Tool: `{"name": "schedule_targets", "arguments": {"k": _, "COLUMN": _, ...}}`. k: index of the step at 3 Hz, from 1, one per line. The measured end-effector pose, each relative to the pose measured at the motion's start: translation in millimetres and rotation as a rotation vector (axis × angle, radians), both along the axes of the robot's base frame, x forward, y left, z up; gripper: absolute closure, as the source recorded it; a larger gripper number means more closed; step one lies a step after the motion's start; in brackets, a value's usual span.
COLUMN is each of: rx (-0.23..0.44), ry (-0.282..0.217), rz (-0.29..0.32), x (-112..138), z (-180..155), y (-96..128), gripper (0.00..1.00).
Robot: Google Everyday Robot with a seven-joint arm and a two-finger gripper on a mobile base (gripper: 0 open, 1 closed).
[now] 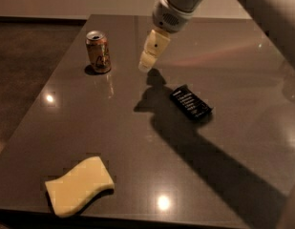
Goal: Move orange can near sponge
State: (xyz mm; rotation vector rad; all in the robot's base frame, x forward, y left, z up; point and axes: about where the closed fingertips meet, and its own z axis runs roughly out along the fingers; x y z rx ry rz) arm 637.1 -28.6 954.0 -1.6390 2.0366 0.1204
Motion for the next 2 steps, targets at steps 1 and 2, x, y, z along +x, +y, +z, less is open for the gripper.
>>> {"name": "schedule_targets", "arguments": {"k": 1, "rx": 0.032, "ry": 0.003, "rz": -0.01, "x": 27.6, "z": -6.7, "y": 30.5, "gripper": 0.0}}
{"name": "schedule_targets", "arguments": {"k": 2, "rx": 0.087, "ry": 0.015, "rz": -0.009, "x": 56.2, "z": -10.8, "y": 67.6, "gripper": 0.0}}
